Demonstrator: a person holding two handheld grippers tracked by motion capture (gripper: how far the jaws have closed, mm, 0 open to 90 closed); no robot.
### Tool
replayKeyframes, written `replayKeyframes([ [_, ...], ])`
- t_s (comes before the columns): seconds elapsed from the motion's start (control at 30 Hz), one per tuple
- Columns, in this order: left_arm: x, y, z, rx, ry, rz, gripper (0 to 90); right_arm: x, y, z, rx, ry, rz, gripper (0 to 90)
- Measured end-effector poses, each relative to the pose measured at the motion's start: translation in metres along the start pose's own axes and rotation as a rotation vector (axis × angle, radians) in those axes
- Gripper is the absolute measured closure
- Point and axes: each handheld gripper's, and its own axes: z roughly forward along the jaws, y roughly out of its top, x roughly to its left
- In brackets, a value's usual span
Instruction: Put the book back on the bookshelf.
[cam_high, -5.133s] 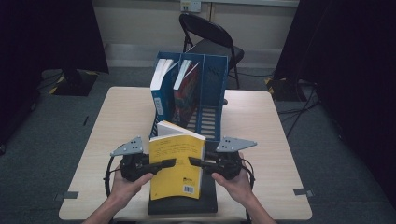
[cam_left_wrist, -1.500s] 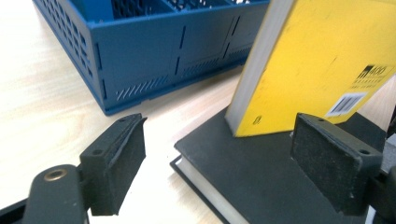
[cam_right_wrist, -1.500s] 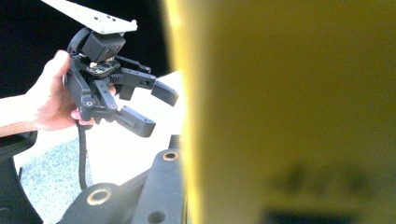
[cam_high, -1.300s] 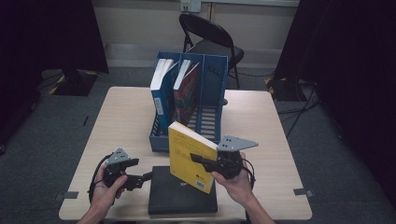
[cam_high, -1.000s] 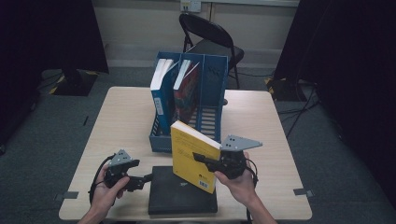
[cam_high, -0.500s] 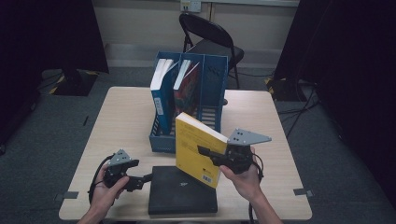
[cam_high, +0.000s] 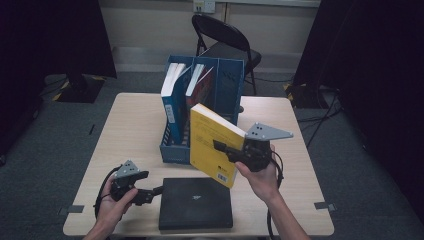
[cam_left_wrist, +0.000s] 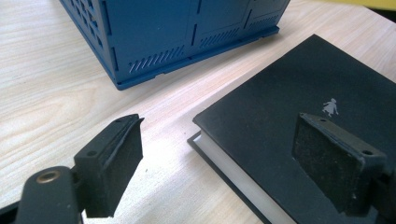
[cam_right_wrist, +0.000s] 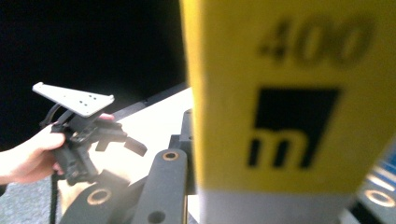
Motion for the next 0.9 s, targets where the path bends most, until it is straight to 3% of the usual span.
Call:
replayKeyframes([
  [0.5,0.001,-0.001,0.000,-0.007,-0.004,-0.005,15.9,-0.017,0.016,0.021,-0.006,-0.080,0.023,75.7],
  [0.9,0.001,-0.001,0.000,-0.007,-0.005,0.004,15.9,-0.028,0.023,0.033,0.005,-0.178,0.021,75.7],
])
